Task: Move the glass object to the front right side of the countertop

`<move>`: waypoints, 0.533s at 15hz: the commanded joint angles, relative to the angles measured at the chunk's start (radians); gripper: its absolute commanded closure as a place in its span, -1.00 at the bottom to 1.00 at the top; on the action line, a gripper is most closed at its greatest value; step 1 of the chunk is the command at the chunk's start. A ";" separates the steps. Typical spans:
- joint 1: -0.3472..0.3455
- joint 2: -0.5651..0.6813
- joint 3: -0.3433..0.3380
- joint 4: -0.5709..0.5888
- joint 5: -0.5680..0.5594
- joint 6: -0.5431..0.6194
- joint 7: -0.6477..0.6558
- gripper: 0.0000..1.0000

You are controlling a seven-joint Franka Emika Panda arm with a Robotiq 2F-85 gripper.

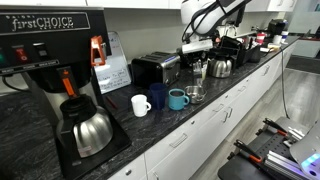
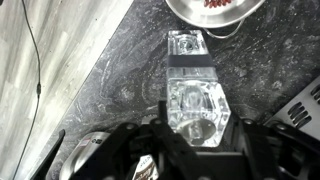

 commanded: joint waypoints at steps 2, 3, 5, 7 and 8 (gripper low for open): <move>0.007 0.018 0.000 0.017 0.000 0.037 -0.015 0.46; 0.009 0.023 0.000 0.018 -0.003 0.045 -0.015 0.46; 0.014 0.033 -0.002 0.020 -0.011 0.057 -0.015 0.46; 0.018 0.042 -0.004 0.024 -0.021 0.063 -0.013 0.46; 0.019 0.046 -0.005 0.025 -0.025 0.068 -0.013 0.46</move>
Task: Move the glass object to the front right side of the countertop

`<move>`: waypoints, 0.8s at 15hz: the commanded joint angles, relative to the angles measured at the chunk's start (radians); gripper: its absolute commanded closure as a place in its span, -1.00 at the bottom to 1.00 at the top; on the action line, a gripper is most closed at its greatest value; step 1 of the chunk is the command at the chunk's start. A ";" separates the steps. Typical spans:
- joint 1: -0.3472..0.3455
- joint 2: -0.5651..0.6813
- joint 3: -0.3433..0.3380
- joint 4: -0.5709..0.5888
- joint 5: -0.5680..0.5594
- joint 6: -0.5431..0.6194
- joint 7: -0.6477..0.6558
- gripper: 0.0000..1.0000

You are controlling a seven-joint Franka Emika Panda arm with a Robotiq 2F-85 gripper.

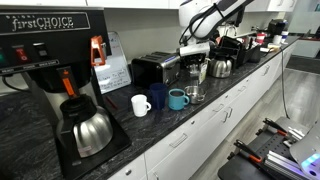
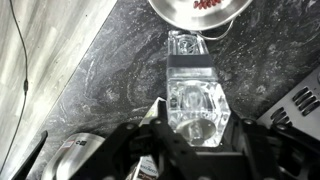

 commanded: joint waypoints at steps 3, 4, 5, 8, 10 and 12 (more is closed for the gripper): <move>0.009 0.030 -0.010 0.031 -0.033 0.022 -0.014 0.46; 0.009 0.032 -0.010 0.033 -0.035 0.022 -0.015 0.46; 0.010 0.033 -0.009 0.035 -0.036 0.023 -0.019 0.46; 0.014 0.029 -0.008 0.035 -0.054 0.023 -0.025 -0.56; 0.016 0.029 -0.008 0.036 -0.059 0.023 -0.027 -0.64; 0.018 0.029 -0.008 0.041 -0.063 0.023 -0.029 -0.89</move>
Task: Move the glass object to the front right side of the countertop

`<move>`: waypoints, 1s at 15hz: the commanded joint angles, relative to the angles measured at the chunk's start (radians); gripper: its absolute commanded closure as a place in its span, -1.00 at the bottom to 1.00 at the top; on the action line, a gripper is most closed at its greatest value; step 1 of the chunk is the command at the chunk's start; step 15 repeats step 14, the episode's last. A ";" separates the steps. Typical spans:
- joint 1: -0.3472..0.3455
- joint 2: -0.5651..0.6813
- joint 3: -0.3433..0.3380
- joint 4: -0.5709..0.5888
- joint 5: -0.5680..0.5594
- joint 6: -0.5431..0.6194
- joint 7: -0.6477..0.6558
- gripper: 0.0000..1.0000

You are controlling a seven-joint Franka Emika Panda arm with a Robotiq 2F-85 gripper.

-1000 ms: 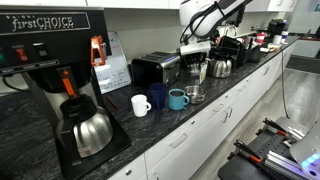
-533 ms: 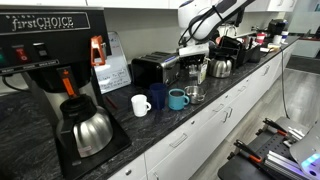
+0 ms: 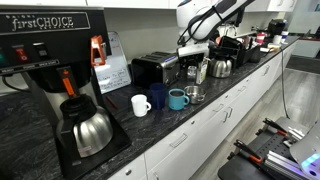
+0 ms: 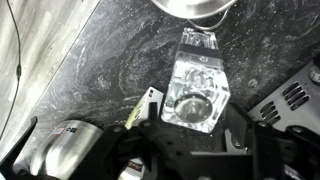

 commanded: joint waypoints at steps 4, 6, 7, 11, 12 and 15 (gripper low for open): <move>0.008 0.002 -0.007 0.024 -0.014 0.006 -0.030 -1.00; 0.011 -0.008 -0.005 0.030 -0.019 -0.005 -0.045 -1.00; 0.014 -0.020 -0.001 0.032 -0.015 -0.017 -0.060 -1.00; 0.015 -0.006 -0.004 0.029 -0.004 -0.005 -0.031 -1.00; 0.016 -0.005 -0.005 0.028 -0.004 -0.005 -0.031 -1.00; 0.016 -0.005 -0.005 0.028 -0.004 -0.005 -0.031 -1.00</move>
